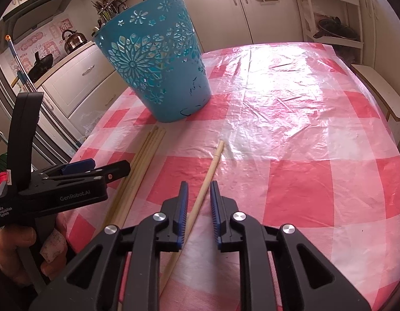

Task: Organize utensils
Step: 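Close the left tool on a single wooden chopstick beside the bundle, then carry the chopstick over the basket and open the left tool while the right tool closes on another chopstick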

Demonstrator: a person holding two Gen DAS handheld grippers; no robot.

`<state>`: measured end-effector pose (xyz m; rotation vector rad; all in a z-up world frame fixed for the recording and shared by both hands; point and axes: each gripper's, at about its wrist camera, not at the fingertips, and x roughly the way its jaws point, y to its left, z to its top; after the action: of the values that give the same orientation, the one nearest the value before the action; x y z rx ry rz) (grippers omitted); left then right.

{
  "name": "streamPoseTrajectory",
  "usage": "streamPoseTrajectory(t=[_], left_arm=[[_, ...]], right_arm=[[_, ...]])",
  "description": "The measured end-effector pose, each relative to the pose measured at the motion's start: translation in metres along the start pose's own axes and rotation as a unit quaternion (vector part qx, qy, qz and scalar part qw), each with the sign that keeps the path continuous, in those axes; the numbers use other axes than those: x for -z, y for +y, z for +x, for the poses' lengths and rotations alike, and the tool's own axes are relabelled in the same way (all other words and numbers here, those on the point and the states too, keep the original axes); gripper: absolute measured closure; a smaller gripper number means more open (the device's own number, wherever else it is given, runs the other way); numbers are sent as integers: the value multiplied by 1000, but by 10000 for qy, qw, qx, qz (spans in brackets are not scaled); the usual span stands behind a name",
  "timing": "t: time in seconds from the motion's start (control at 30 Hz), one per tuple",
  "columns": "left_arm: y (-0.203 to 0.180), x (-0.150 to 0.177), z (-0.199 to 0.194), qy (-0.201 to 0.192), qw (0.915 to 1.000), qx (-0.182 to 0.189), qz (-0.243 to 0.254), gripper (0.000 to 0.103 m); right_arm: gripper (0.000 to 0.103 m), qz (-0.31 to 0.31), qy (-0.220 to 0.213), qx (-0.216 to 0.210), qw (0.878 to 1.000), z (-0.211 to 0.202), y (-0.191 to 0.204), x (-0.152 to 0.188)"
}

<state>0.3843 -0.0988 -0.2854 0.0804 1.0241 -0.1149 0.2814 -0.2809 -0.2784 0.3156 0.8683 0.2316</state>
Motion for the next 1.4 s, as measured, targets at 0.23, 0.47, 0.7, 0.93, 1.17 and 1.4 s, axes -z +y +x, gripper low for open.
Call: streamPoseTrajectory(t=[0.23,0.47,0.7,0.93,1.17,1.4], left_arm=[[-2,1,0,16,9998,-80,166,19],[7,6,3,87,9998,-152,63,20],[1,-4,4,-45,9980,270,568,59],[14,-16,8,187,9901,924,1043,94],[23,-32,18,505,9934,830,606,93],[14,-31,19,428,9947,586,728,93]], right_arm=[[85,-34,-16,37,10000,0,0,1],[78,89,116,275,9995,5,3,-10],[95,-577,371,594,9959,21,14,-25],[94,-1124,672,248,9911,19,2,-35],[78,-706,614,392,9948,21,-1,-34],[94,-999,680,392,9919,22,8,-31]])
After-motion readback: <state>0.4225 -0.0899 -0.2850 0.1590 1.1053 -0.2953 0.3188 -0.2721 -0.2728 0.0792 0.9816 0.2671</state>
